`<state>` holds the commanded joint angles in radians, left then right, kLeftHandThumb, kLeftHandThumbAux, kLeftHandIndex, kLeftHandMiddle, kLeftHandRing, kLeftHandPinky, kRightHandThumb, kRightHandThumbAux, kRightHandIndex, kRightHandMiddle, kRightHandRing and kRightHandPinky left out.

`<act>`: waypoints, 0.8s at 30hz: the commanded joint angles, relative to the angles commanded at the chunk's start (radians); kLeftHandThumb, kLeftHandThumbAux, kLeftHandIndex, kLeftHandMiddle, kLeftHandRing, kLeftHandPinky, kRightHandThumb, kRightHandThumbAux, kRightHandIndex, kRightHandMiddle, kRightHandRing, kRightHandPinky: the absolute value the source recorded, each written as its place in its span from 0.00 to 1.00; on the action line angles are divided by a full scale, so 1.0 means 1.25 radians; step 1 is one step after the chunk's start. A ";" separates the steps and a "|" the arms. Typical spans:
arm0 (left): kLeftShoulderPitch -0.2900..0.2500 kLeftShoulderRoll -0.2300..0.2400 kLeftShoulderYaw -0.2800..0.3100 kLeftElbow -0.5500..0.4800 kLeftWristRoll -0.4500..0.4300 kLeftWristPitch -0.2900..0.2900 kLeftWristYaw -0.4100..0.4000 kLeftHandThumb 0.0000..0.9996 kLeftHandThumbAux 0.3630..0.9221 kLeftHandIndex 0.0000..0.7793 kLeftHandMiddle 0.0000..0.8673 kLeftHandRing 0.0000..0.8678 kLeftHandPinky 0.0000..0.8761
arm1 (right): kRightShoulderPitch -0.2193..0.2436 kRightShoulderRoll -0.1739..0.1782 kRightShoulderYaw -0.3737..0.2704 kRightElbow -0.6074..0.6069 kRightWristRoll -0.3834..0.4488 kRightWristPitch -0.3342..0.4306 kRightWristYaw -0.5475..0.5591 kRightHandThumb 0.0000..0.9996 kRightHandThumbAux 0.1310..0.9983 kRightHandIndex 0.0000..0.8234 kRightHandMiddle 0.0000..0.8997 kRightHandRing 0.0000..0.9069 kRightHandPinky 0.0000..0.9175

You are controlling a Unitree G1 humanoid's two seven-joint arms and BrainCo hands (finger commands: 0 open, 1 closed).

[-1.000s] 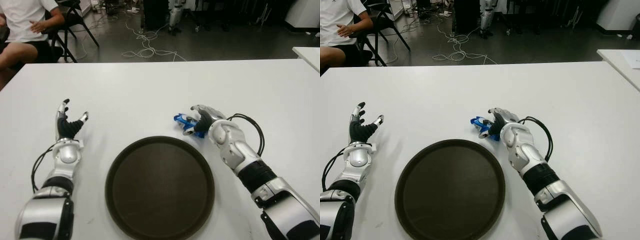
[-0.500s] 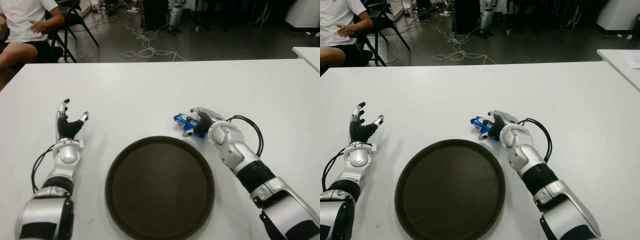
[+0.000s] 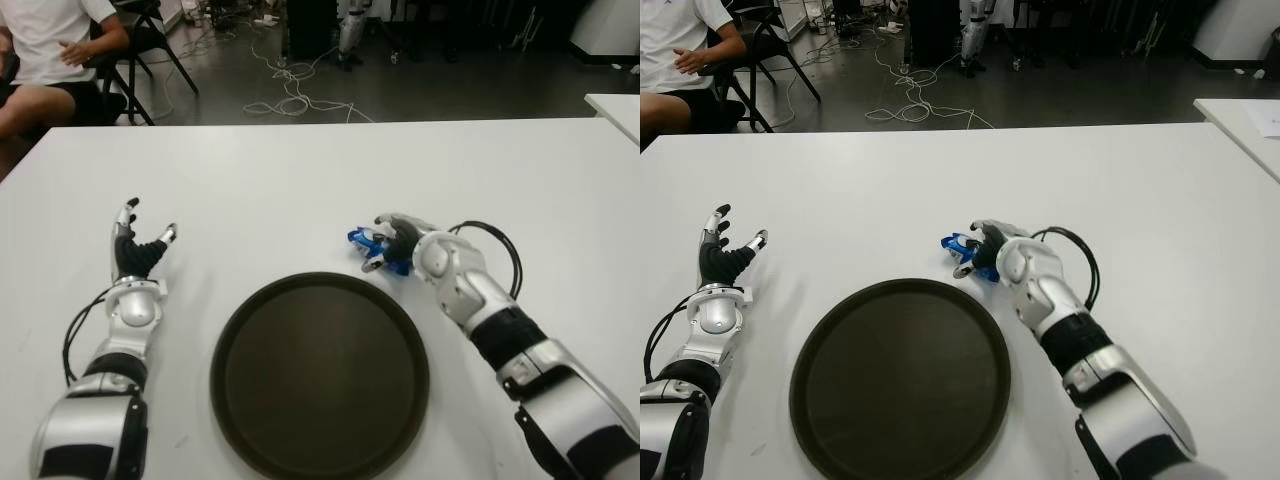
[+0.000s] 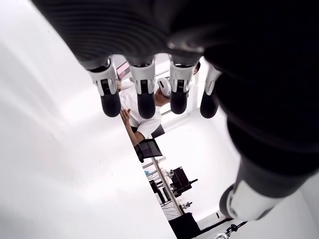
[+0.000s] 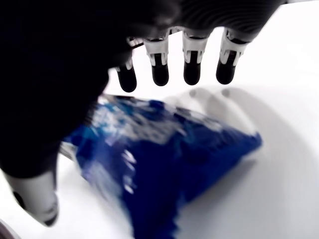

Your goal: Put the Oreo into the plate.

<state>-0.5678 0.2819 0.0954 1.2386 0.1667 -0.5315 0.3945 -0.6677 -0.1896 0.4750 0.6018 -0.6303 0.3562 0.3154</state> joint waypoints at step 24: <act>0.002 0.007 -0.008 0.000 0.011 -0.002 0.006 0.00 0.70 0.09 0.10 0.08 0.06 | -0.016 0.003 -0.014 0.025 0.026 0.017 0.021 0.00 0.66 0.08 0.11 0.05 0.00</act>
<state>-0.5652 0.2903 0.0857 1.2385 0.1800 -0.5345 0.4018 -0.6880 -0.1859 0.4577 0.6334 -0.5974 0.3771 0.3413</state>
